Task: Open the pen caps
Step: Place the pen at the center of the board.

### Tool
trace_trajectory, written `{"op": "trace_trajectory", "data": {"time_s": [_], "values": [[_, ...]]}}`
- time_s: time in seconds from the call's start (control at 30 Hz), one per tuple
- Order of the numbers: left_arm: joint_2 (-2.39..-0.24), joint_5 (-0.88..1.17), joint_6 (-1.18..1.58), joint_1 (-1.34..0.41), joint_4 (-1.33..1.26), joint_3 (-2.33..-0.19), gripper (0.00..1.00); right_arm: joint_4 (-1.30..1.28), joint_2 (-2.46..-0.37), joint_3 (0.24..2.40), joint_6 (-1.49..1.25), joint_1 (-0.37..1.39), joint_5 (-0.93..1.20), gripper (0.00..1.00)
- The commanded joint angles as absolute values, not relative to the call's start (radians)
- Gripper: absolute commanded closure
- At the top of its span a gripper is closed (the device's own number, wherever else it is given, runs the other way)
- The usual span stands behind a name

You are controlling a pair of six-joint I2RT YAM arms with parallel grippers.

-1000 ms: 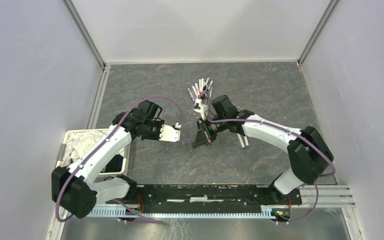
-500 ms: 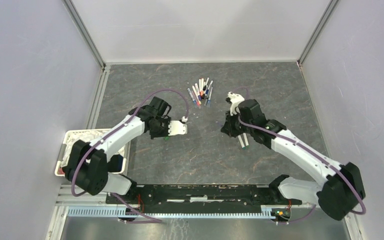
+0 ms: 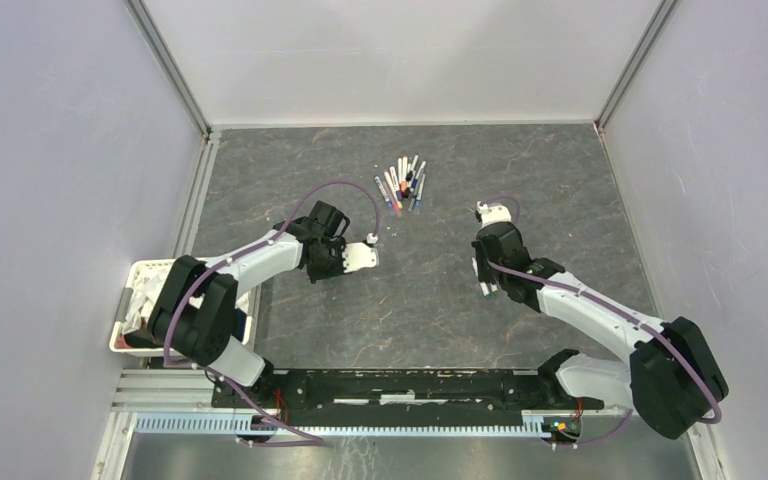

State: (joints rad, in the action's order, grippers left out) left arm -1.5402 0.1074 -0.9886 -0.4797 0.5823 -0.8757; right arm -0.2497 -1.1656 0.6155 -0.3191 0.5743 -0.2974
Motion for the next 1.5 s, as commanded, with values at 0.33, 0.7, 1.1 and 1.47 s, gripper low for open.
{"op": "trace_trajectory", "data": {"time_s": [0.33,0.7,1.1,1.47], "values": [[-1.424,0.272,-0.869,-0.480,0.755,-1.093,0.33,-0.058,-1.288,0.559,-0.295,0.513,-0.330,1.00],[-1.367,0.328,-0.838,-0.480,0.846,-1.206,0.32,-0.045,-1.332,0.505,-0.309,0.503,-0.289,0.88],[-1.351,0.317,-0.849,-0.480,0.856,-1.213,0.32,-0.114,-1.267,0.461,-0.337,0.504,-0.365,0.70],[-1.326,0.309,-0.858,-0.480,0.865,-1.208,0.32,-0.164,-1.218,0.435,-0.379,0.497,-0.476,0.83]]}}
